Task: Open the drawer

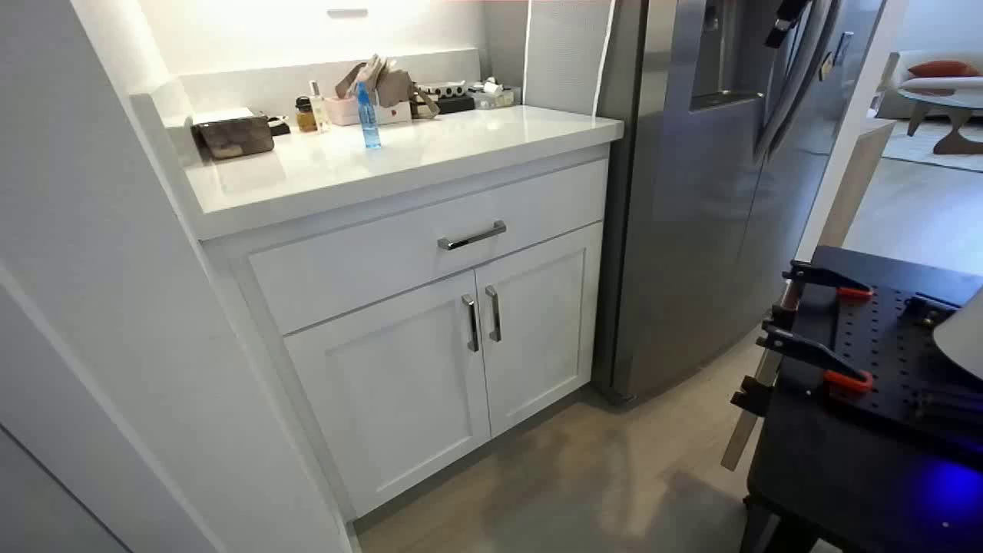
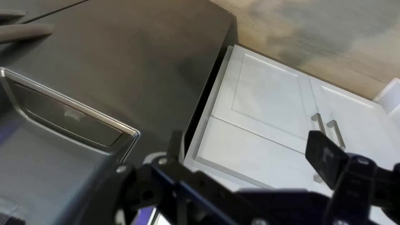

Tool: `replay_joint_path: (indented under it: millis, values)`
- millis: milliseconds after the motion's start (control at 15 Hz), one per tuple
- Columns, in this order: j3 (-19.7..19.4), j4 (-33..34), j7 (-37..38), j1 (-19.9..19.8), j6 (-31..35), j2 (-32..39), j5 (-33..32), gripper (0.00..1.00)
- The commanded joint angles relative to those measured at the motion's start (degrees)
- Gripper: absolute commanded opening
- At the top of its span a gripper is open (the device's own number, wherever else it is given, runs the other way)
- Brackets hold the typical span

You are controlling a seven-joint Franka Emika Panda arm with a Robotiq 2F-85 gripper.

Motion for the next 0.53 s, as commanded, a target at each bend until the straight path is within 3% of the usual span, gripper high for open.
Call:
replay_joint_path:
  millis: [0, 467]
  values:
    - [0.49, -0.2, -0.39, -0.43, -0.03, 0.19, 0.58, 1.0]
    - [0.51, -0.38, -0.39, -0.42, -0.03, 0.67, 0.59, 1.0]
